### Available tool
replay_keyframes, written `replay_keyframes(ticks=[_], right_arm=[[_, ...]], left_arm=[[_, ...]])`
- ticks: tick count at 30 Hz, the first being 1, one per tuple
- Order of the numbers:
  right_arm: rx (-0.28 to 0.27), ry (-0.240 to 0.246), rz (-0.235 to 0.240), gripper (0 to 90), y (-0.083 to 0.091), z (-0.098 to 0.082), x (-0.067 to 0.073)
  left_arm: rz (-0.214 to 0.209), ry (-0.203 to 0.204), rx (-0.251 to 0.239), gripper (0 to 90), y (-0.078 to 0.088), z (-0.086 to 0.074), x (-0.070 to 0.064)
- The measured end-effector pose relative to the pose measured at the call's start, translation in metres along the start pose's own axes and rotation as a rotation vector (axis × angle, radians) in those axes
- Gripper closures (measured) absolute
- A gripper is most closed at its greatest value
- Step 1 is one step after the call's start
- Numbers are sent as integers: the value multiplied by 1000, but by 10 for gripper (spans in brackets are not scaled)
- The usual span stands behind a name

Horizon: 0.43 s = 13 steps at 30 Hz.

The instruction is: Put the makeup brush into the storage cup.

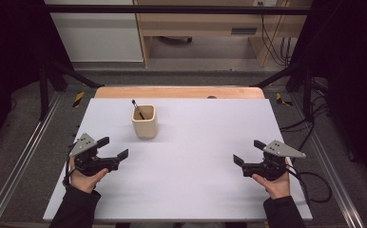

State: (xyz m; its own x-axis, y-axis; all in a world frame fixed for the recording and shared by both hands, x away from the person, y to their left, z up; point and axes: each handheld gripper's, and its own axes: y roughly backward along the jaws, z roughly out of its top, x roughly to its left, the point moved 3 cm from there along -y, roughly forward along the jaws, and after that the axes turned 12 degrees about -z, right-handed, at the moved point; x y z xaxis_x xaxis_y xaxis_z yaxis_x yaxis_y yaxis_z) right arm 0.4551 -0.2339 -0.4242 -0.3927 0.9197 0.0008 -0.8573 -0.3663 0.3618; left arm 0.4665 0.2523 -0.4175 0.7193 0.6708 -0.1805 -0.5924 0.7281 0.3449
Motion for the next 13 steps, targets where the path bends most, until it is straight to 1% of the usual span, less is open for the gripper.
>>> replay_keyframes(ticks=[4,13], right_arm=[[-1,-2,0,32,1,0,0],[1,0,3,32,1,-1,0]], left_arm=[[-2,6,8,80,1,-7,0],[9,21,15,76,3,-15,4]])
